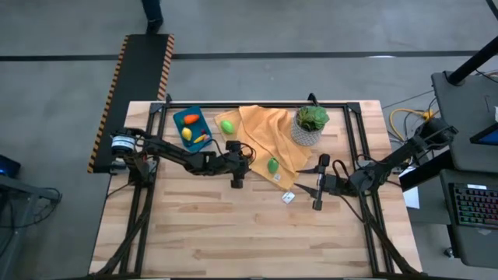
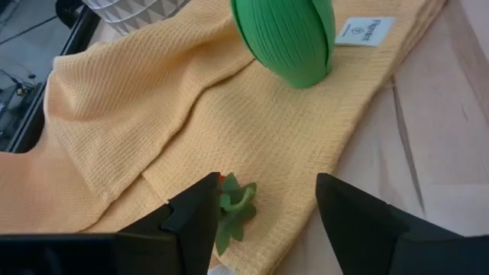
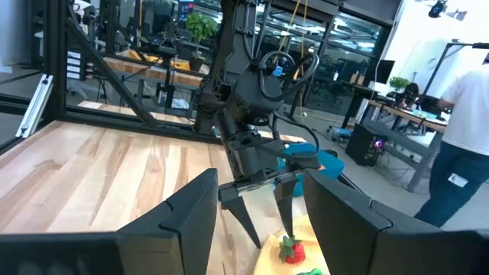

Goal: Pick and placing Produce into tupperware
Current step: Put the strawberry into the blue bin

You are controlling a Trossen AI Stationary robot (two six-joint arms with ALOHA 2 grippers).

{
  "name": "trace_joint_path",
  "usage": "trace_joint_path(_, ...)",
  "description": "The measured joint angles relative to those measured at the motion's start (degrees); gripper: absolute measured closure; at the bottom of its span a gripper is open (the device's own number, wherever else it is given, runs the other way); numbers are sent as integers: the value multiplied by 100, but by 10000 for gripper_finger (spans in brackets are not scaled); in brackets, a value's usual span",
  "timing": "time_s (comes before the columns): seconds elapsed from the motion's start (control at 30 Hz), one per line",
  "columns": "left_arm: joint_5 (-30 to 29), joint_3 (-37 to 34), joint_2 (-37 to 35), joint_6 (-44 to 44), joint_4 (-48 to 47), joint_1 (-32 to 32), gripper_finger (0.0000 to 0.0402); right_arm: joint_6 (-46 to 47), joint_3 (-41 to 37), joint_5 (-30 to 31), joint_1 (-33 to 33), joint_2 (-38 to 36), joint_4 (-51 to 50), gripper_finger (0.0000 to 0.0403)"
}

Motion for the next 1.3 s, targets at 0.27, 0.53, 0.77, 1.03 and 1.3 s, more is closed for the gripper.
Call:
trace_joint_path(0.27,-4,3,154,-163,14,13,203,0,0,0,0,0,7,216)
trace_joint_path(0.53,-96,50,227,-157,2,24,203,0,0,0,2,0,31,216)
trace_joint_path(0.77,-172,91,269,-159,8,39,203,2,0,0,2,0,28,216)
trace_joint_path(1.03,-322,98,293,-161,0,46,207,1,0,0,0,0,25,216)
trace_joint_path(1.3,-456,101,293,-159,4,48,251,0,0,0,2,0,24,216)
